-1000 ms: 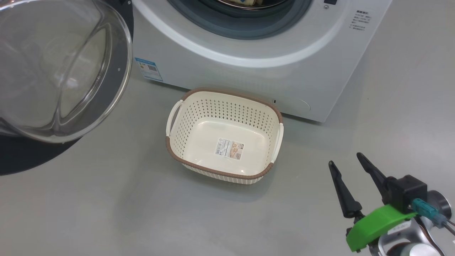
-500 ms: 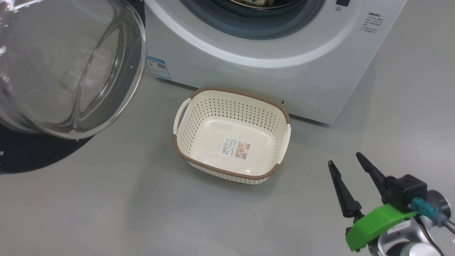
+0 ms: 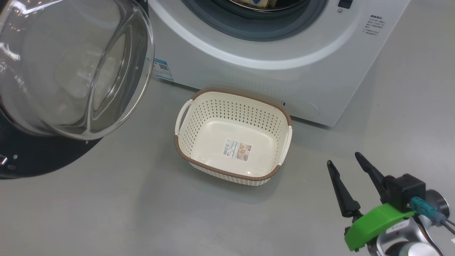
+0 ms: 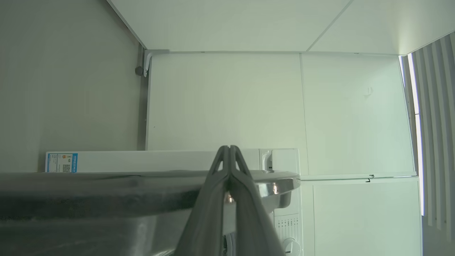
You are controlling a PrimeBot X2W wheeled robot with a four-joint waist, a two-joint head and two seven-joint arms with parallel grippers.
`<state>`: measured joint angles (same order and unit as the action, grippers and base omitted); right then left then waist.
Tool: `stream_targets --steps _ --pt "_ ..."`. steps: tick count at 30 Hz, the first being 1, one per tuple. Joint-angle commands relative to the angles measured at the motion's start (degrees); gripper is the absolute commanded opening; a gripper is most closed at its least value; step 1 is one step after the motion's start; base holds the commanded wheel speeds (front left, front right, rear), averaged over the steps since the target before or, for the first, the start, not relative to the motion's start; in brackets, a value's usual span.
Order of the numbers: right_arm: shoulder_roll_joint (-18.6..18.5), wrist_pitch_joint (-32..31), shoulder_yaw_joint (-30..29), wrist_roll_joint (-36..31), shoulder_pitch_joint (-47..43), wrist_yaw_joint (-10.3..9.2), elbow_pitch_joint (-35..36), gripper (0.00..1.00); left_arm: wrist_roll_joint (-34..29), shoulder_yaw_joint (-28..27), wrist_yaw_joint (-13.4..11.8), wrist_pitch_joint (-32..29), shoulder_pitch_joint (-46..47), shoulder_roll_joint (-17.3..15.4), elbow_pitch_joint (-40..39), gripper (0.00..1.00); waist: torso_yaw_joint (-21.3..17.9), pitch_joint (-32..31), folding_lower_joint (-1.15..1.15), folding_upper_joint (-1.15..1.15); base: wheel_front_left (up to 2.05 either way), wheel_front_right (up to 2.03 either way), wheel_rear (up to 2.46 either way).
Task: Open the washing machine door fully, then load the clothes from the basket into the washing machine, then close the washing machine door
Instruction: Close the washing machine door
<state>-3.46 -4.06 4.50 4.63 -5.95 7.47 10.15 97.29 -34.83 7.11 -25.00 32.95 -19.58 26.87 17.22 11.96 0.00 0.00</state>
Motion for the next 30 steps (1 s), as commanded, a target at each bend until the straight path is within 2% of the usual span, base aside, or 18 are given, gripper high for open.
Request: stream_targets --steps 1,7,21,26,30 --pt "-0.8 0.0 1.5 0.5 2.2 0.02 1.9 1.0 -0.1 -0.3 0.4 -1.8 0.8 -1.9 -2.1 0.0 0.0 -0.1 0.0 0.0 0.0 0.0 0.0" --pt "-0.6 0.2 1.9 0.8 2.4 0.02 1.4 1.0 -0.4 -0.2 0.4 -5.6 0.8 -1.6 -1.1 0.0 -0.3 -0.5 0.0 0.0 0.0 0.0 0.0" --pt "0.1 1.4 1.9 1.3 1.9 0.02 0.0 1.0 -1.0 0.6 0.4 -12.7 2.0 -4.2 2.1 0.0 -0.4 -1.3 0.0 0.0 0.0 0.0 0.0" --pt "0.3 1.5 2.1 1.5 1.8 0.02 -0.2 1.0 -4.4 0.0 0.4 -8.7 2.7 -4.9 1.2 0.0 -0.3 -1.2 0.0 0.0 0.0 0.0 0.0" --pt "0.3 1.7 2.6 1.7 1.9 0.02 -0.5 1.0 -8.8 0.2 0.4 -2.7 2.9 -4.8 1.3 0.0 -0.5 -1.3 0.0 0.0 0.0 0.0 0.0"
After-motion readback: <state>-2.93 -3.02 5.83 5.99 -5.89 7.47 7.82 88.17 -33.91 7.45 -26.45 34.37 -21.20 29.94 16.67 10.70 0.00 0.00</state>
